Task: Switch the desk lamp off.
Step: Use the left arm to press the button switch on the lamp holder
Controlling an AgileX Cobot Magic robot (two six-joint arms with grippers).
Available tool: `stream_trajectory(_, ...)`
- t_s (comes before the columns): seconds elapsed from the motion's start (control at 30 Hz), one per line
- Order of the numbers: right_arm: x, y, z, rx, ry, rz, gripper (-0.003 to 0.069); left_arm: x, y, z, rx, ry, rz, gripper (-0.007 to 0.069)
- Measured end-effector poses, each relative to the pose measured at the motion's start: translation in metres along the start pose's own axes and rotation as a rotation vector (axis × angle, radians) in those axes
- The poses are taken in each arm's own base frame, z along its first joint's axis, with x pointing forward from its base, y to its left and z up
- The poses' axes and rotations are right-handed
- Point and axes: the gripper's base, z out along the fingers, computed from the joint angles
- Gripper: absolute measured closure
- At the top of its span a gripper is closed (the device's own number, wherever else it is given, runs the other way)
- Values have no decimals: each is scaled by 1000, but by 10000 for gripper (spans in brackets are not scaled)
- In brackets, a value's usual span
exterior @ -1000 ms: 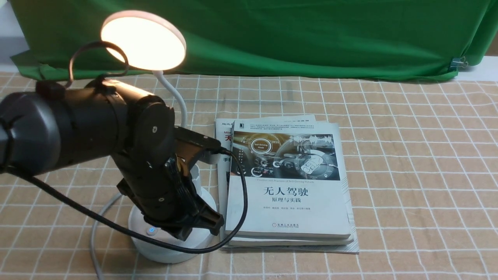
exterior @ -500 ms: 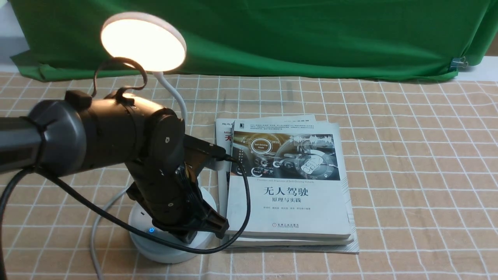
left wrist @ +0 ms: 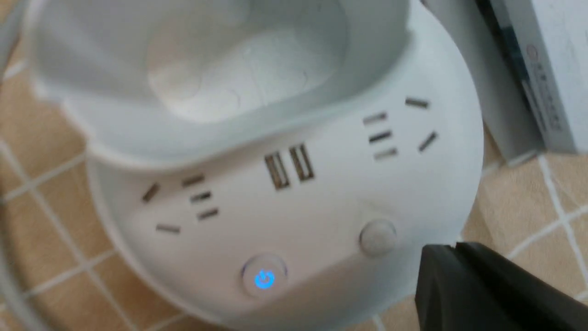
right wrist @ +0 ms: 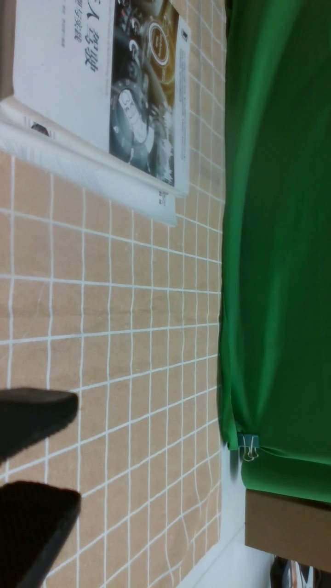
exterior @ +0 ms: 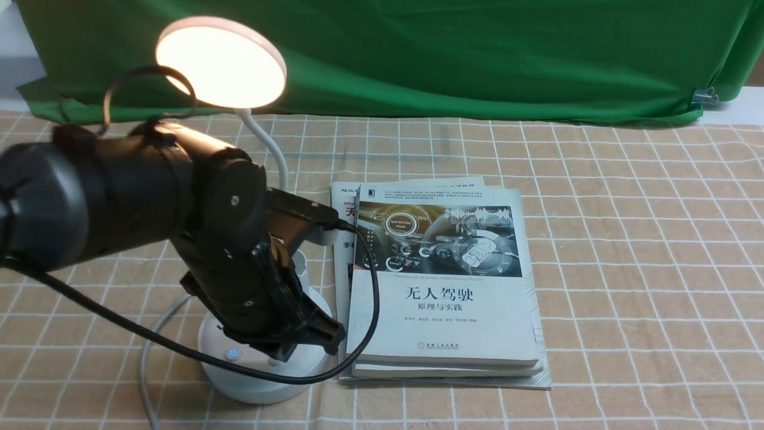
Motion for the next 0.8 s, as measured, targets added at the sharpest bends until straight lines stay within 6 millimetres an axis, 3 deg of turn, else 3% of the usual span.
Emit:
stream_trajectory(0.13, 0, 0, 0, 0, 0, 0, 417, -1, 1, 4, -6, 2, 3, 619)
stream_trajectory(0.4, 0, 0, 0, 0, 0, 0, 417, -4, 6, 32, -50, 68, 7, 619)
stream_trajectory(0.63, 0, 0, 0, 0, 0, 0, 417, -5, 6, 28, -50, 58, 0, 619)
stream_trajectory(0.8, 0, 0, 0, 0, 0, 0, 417, -3, 5, 9, -52, -5, -6, 619)
